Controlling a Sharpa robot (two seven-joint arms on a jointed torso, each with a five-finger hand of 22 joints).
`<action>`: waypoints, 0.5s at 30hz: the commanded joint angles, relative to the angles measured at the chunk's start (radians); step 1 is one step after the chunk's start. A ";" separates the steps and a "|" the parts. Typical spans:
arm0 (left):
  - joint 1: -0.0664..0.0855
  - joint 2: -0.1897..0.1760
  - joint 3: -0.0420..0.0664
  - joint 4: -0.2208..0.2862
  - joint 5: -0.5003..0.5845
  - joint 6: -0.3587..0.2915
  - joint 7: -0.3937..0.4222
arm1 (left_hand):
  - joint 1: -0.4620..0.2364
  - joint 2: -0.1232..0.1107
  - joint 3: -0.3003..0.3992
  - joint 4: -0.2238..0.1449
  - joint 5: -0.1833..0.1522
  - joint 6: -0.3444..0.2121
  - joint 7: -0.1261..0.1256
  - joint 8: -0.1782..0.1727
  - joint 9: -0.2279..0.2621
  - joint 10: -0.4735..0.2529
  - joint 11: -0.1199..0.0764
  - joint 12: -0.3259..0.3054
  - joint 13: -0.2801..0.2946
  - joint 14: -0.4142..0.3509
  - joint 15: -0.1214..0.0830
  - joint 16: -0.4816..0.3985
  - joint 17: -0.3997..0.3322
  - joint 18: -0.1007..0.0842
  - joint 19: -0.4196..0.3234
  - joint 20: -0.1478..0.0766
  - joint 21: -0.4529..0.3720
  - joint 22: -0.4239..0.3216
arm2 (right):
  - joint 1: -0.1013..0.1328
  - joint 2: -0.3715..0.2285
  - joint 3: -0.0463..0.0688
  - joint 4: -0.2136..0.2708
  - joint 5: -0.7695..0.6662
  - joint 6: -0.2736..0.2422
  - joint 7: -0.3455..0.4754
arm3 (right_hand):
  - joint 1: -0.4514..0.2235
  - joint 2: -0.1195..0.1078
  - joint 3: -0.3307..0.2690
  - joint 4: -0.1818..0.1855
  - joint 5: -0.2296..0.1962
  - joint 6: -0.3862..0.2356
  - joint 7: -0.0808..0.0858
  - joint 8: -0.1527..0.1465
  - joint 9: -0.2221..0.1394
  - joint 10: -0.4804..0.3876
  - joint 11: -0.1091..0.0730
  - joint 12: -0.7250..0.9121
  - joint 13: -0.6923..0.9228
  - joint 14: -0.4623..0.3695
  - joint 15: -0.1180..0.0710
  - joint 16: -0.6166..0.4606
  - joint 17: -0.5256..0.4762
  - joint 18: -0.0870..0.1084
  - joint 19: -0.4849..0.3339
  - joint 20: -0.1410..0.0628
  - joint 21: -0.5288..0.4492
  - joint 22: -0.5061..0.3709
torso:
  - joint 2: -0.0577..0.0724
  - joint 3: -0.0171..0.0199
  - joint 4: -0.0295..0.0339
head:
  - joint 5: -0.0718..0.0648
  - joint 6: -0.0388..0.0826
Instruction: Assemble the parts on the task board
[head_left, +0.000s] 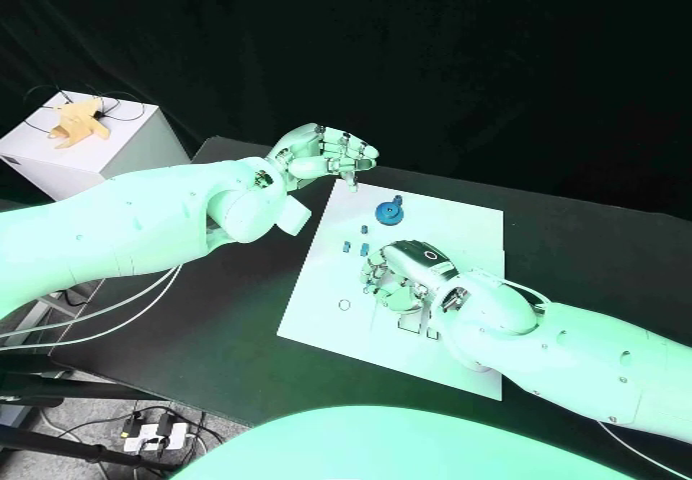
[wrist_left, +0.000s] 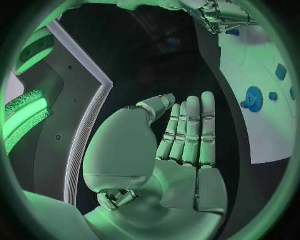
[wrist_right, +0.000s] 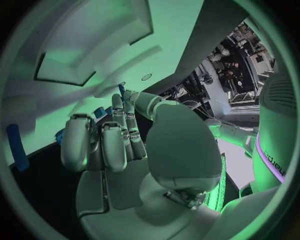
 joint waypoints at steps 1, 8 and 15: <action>0.001 0.002 0.001 0.001 0.008 0.004 0.006 | 0.007 0.000 -0.003 0.000 0.002 0.000 0.002 0.004 0.001 -0.007 0.001 -0.004 -0.001 -0.007 -0.001 -0.007 -0.002 0.015 0.008 0.002 -0.004 -0.001 | -0.003 0.002 -0.001 -0.001 -0.016 0.007 -0.004 | 0.014 0.019 -0.001 -0.004 0.005 0.003 0.001 0.003 0.001 0.025 -0.016 0.003 0.001 0.036 -0.007 -0.006 -0.001 -0.003 0.023 -0.006 0.000 0.076 | 0.000 -0.0004 0.0007 | 0.002 0.000; 0.001 0.003 0.000 0.000 0.008 0.006 0.004 | 0.007 0.001 -0.004 0.000 0.002 0.000 0.002 0.006 0.001 -0.009 0.001 -0.004 -0.002 -0.007 0.000 -0.008 -0.002 0.015 0.007 0.002 -0.005 -0.002 | -0.005 0.008 -0.001 -0.011 -0.014 0.019 -0.002 | 0.014 0.019 0.000 -0.005 0.004 0.003 0.001 0.003 0.002 0.025 -0.016 0.003 0.001 0.036 -0.007 -0.007 -0.002 -0.003 0.023 -0.006 -0.001 0.075 | 0.000 -0.0001 -0.0007 | 0.003 0.000; 0.001 0.003 0.000 0.000 0.008 0.008 0.003 | 0.007 0.001 -0.004 0.000 0.002 0.000 0.002 0.006 0.001 -0.009 0.001 -0.004 -0.002 -0.007 0.000 -0.008 -0.002 0.015 0.007 0.002 -0.005 -0.002 | -0.007 0.014 -0.003 -0.017 -0.014 0.034 -0.002 | 0.013 0.020 0.000 -0.006 0.003 0.003 0.001 0.003 0.002 0.025 -0.016 0.002 0.001 0.036 -0.007 -0.007 -0.002 -0.003 0.023 -0.006 -0.001 0.075 | 0.000 -0.0002 0.0005 | 0.002 0.000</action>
